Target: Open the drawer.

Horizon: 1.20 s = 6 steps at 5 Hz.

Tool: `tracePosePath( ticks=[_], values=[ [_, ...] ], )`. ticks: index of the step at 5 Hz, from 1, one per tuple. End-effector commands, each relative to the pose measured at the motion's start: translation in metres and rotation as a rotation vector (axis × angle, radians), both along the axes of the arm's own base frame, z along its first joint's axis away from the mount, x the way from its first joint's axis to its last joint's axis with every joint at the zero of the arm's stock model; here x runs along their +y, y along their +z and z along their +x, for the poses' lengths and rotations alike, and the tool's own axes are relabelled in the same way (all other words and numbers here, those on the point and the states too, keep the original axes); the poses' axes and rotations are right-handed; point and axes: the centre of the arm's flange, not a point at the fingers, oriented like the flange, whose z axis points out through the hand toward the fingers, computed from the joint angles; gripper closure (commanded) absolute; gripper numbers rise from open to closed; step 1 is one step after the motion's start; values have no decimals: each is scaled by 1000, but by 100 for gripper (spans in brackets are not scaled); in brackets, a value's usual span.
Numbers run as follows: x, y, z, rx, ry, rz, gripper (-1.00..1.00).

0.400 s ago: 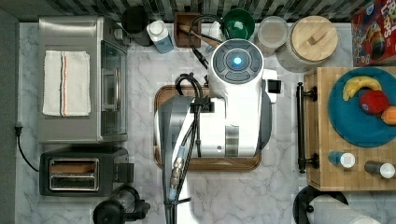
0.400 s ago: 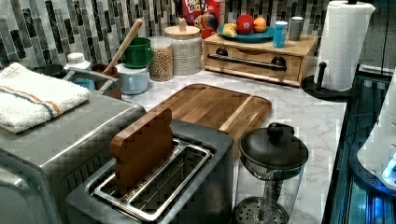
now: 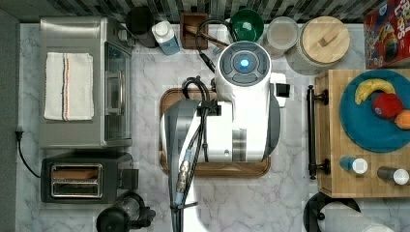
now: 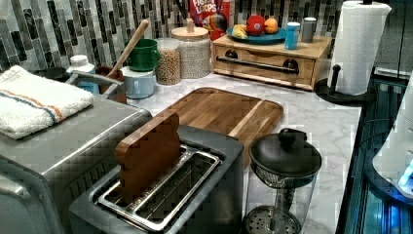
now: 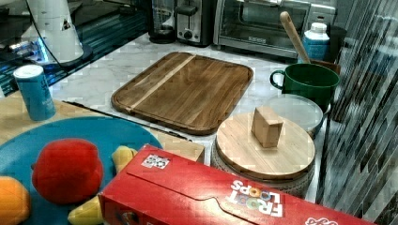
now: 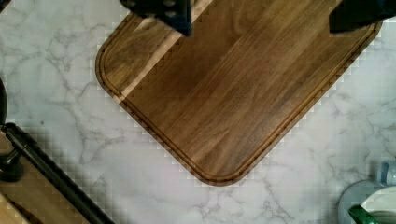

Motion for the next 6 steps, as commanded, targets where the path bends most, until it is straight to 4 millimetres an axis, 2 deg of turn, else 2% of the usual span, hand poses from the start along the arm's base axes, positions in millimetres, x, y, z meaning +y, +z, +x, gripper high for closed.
tracePosePath(
  ticks=[1, 3, 6],
  values=[
    [-42, -27, -22, -13, 288, 63, -100],
    [-92, -48, -32, 64, 613, 19, -100],
    [-171, -99, -51, -11, 838, -30, -100]
  ],
)
